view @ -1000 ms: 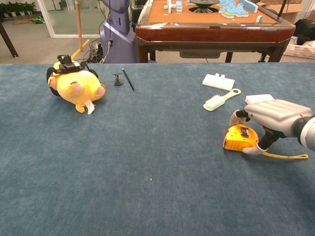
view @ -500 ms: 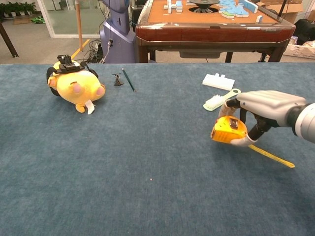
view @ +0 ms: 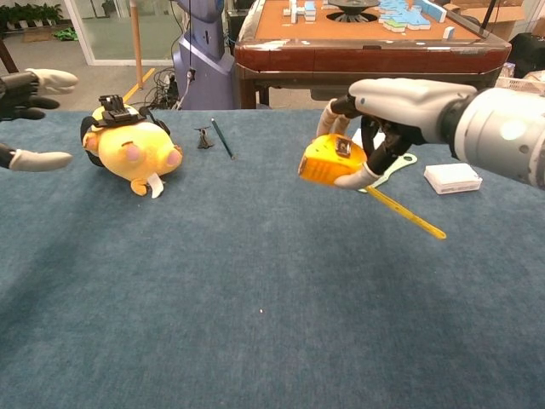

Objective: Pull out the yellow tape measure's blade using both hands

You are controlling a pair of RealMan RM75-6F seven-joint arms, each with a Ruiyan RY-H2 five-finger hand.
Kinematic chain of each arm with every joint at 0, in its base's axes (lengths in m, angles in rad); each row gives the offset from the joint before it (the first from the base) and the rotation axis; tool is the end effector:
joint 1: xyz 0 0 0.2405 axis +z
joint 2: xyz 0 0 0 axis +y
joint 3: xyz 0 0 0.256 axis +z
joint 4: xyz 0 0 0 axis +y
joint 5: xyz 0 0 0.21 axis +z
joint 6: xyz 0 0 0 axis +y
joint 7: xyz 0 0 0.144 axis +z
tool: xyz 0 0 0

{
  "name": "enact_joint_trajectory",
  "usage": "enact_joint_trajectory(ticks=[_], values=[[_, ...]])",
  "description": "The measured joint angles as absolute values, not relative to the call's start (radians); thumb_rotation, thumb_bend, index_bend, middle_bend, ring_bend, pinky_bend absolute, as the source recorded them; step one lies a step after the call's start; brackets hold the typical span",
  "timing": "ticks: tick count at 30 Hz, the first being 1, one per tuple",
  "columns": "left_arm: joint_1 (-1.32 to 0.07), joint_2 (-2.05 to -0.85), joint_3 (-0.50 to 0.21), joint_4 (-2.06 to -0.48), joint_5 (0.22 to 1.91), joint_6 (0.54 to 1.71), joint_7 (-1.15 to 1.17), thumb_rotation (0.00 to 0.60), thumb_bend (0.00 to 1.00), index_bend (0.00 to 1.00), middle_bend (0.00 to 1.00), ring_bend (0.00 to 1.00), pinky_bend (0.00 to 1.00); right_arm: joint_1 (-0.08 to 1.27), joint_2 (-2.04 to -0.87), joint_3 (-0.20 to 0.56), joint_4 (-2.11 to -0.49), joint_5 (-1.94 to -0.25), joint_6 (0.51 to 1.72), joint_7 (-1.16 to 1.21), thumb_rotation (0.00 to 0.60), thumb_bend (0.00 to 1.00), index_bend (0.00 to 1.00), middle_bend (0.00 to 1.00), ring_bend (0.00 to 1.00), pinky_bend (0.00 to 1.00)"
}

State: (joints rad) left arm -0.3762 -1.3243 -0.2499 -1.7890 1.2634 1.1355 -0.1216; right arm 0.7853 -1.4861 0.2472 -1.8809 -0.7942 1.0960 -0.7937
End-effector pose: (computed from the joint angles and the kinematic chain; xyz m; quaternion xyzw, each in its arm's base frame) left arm -0.1968 0.2799 0.0715 -0.5398 -0.5521 -0.5116 0.3769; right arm -0.0840 -0.3096 0.0043 0.7521 -0.3742 0.3405 0.4224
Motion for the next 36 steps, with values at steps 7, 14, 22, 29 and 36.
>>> enact_joint_trajectory(ticks=[7, 14, 22, 29, 36], values=[[-0.43, -1.397, -0.269, -1.771, 1.213, 1.102, -0.13, 0.6, 0.21, 0.0, 0.0, 0.0, 0.01, 0.882, -1.535, 0.288, -1.881, -0.686, 1.133, -0.865, 0.6, 0.61, 0.59, 0.62, 0.52, 0.28], [-0.461, -1.468, -0.284, -1.754, 1.139, 1.11, -0.086, 0.6, 0.21, 0.0, 0.0, 0.0, 0.01, 0.931, -1.621, 0.301, -1.862, -0.657, 1.207, -0.893, 0.6, 0.62, 0.6, 0.63, 0.54, 0.28], [-0.484, -1.527, -0.296, -1.752, 1.077, 1.135, -0.05, 0.6, 0.21, 0.0, 0.0, 0.0, 0.0, 0.979, -1.711, 0.313, -1.832, -0.623, 1.261, -0.912, 0.6, 0.63, 0.61, 0.64, 0.54, 0.28], [-0.491, -1.566, -0.3, -1.761, 1.037, 1.182, 0.01, 0.6, 0.22, 0.0, 0.0, 0.0, 0.0, 1.009, -1.776, 0.33, -1.796, -0.595, 1.298, -0.921, 0.6, 0.65, 0.61, 0.64, 0.55, 0.28], [-0.494, -1.579, -0.296, -1.771, 1.026, 1.191, 0.024, 0.6, 0.21, 0.0, 0.0, 0.0, 0.0, 1.037, -1.818, 0.353, -1.752, -0.571, 1.302, -0.925, 0.6, 0.65, 0.61, 0.64, 0.55, 0.28]])
